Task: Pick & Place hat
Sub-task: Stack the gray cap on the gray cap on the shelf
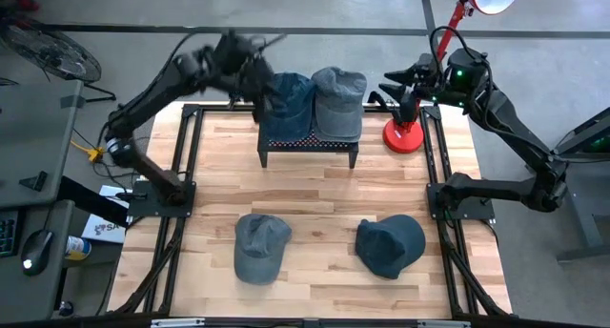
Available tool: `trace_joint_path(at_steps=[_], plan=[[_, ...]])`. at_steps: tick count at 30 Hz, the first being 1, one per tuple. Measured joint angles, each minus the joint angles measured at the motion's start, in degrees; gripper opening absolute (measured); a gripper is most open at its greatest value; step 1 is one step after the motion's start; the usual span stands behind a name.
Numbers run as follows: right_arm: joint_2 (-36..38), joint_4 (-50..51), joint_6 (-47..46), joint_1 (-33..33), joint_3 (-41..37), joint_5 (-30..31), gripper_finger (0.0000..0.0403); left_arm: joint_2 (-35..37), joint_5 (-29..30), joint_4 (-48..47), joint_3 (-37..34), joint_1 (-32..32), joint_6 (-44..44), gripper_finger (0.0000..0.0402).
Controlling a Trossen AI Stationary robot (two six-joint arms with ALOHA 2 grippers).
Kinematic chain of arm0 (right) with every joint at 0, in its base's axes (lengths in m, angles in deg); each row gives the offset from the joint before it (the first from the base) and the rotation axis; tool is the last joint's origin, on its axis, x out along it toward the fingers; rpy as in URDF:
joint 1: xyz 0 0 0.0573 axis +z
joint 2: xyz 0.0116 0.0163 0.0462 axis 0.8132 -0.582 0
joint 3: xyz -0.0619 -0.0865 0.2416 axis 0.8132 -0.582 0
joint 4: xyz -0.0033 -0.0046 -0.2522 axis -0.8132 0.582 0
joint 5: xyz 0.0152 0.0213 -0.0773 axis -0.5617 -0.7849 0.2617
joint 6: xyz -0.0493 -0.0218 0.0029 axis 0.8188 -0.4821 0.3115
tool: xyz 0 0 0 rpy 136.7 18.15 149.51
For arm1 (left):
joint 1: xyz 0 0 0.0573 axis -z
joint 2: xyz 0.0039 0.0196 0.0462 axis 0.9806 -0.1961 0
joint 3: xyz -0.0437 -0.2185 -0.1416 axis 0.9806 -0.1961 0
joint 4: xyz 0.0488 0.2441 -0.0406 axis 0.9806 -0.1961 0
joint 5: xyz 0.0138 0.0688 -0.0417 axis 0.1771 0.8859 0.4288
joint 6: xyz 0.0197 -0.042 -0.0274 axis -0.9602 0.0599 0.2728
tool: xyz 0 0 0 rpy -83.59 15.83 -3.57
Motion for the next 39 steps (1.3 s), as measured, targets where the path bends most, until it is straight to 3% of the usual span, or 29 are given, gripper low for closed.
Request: trace_joint_path(at_steps=[4,9,16,23,28,32,39], plan=[[0.00,2.87,0.05,0.00,0.00,-5.08,0.0181,7.18,9.83,6.35,-10.96,8.03,11.51,0.0204],[0.02,14.00,2.94,1.17,0.00,-11.84,0.0181,13.36,22.89,11.80,-22.39,19.88,25.05,0.0204],[0.13,32.72,7.22,7.28,0.00,-12.31,0.0181,13.67,32.46,12.70,-27.13,31.82,37.84,0.0204],[0.88,43.15,3.69,15.94,-0.05,-10.55,0.0181,13.22,36.68,15.08,-27.17,37.84,38.81,0.0204],[1.12,46.19,-3.19,23.23,-0.15,-9.46,0.0181,13.18,35.10,10.04,-27.17,40.97,40.12,0.0204],[1.18,45.35,-9.65,29.48,-0.15,-3.55,0.0181,13.18,32.45,2.85,-27.17,45.31,46.64,0.0204],[1.16,42.23,-22.67,39.45,-0.17,5.94,0.0181,13.16,34.90,-9.28,-27.17,57.19,61.18,0.0204]])
